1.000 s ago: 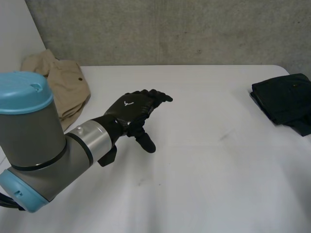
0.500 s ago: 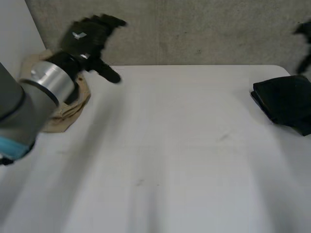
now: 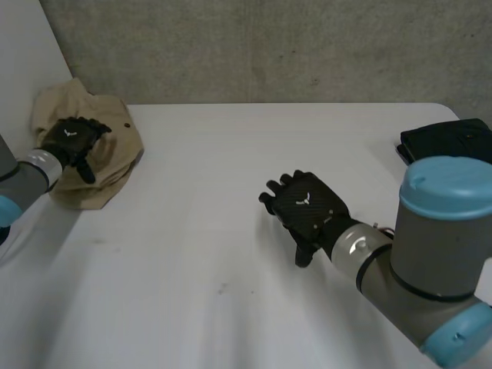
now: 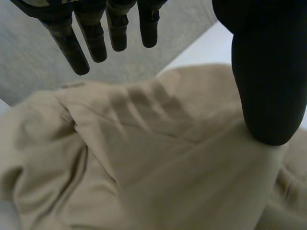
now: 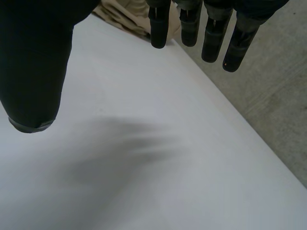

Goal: Fold the laundry.

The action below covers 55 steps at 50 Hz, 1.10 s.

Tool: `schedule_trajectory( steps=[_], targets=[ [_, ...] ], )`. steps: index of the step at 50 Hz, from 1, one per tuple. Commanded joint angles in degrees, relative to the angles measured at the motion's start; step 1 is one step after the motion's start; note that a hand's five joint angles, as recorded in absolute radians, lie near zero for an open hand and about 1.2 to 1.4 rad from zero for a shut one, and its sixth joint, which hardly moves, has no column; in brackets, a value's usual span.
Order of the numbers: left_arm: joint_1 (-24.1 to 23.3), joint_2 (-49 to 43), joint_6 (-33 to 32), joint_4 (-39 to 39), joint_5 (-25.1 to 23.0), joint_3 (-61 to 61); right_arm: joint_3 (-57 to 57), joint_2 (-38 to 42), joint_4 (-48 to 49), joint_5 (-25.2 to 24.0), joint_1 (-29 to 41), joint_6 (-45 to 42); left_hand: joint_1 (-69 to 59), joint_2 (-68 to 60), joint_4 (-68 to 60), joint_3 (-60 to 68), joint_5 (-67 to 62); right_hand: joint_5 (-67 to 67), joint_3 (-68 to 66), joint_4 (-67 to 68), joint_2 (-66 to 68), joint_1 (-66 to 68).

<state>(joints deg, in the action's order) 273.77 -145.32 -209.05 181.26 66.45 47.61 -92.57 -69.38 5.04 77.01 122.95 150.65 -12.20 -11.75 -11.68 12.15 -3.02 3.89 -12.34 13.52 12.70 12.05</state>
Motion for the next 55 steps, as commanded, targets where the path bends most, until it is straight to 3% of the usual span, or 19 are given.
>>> schedule_trajectory(
  steps=[1,4,9,15,21,26,28,32,36,37,38,39,45,50,55],
  targets=[
    [-0.08,-6.28,-0.66,-5.29,-0.18,-7.00,-5.51,-3.57,2.61,-0.10,-0.78,0.17,-2.21,-2.66,-2.73,2.26,-1.39,-3.89,2.34,-3.52,-2.70,-2.05],
    [-0.08,-7.87,-0.92,-8.55,0.26,-9.99,-7.09,-4.18,3.49,-0.01,-2.00,0.17,-11.94,-12.39,-12.45,11.99,-11.12,-3.89,2.34,-3.52,-2.70,-2.05],
    [-1.30,-7.44,-1.53,-9.61,5.16,-10.70,-8.77,-5.50,3.58,-0.19,-5.52,0.08,-67.68,-68.13,-68.19,67.72,-66.85,-3.89,2.34,-3.52,-2.70,-2.05],
    [-6.75,3.01,-1.89,-5.76,13.62,-2.02,-9.03,-6.38,3.58,-0.10,-6.76,0.17,-67.80,-68.25,-68.32,67.85,-66.98,-3.89,2.34,-3.52,-2.70,-2.05],
    [-13.51,15.91,0.91,5.31,13.97,13.44,-9.12,-7.96,3.58,-0.19,-9.04,0.70,-67.80,-68.25,-68.32,67.85,-66.98,-3.89,2.34,-3.52,-2.70,-2.05],
    [-18.79,25.07,10.13,4.45,13.45,20.93,-9.56,-9.02,3.58,-0.19,-9.66,0.87,-67.80,-68.25,-68.32,67.85,-66.98,-3.89,2.34,-3.52,-2.70,-2.05],
    [-21.33,28.15,14.70,2.88,12.22,23.65,-9.91,-9.72,3.67,-0.10,-11.23,1.05,-67.80,-68.25,-68.32,67.85,-66.98,-3.89,2.34,-3.52,-2.70,-2.05],
    [-31.33,34.91,29.27,0.15,3.37,32.17,-9.74,-11.04,3.58,-0.01,-15.19,1.14,-67.80,-68.25,-68.32,67.85,-66.98,-3.89,2.34,-3.52,-2.70,-2.05],
    [-39.34,36.42,35.45,0.75,-2.18,36.40,-9.30,-11.48,3.49,0.07,-17.30,1.14,-67.80,-68.25,-68.32,67.85,-66.98,-3.89,2.34,-3.52,-2.70,-2.05],
    [-40.32,36.51,35.64,0.93,-2.20,36.50,-9.21,-11.48,3.49,0.07,-17.48,1.14,-62.00,-62.45,-62.51,62.04,-61.17,-3.89,2.34,-3.52,-2.70,-2.05],
    [-41.12,36.34,35.64,1.11,-2.11,36.59,-9.21,-11.48,3.49,0.16,-17.57,1.14,-40.96,-41.41,-41.47,41.00,-40.13,-3.89,2.34,-3.52,-2.70,-2.05],
    [-41.65,36.16,35.64,1.46,-1.15,36.67,-9.21,-11.48,3.49,0.16,-17.92,1.14,1.05,0.60,0.54,-1.01,1.88,-3.89,2.34,-3.52,-2.70,-2.05],
    [-39.99,35.90,34.32,1.90,6.32,36.06,-9.30,-11.39,3.31,-0.01,-18.80,1.14,2.20,1.75,1.68,-2.15,3.02,-3.89,2.34,-3.52,-2.70,-2.05],
    [-31.22,36.16,30.47,1.90,11.68,35.80,-9.47,-11.48,2.96,-0.01,-18.54,1.14,1.98,1.54,1.47,-1.94,2.81,-3.89,2.34,-3.52,-2.70,-2.05],
    [-26.36,36.16,26.33,1.38,12.39,35.71,-9.65,-11.48,2.61,-0.01,-18.01,1.40,0.64,0.19,0.13,-0.59,1.46,-3.89,2.34,-3.52,-2.70,-2.05]
  ],
)
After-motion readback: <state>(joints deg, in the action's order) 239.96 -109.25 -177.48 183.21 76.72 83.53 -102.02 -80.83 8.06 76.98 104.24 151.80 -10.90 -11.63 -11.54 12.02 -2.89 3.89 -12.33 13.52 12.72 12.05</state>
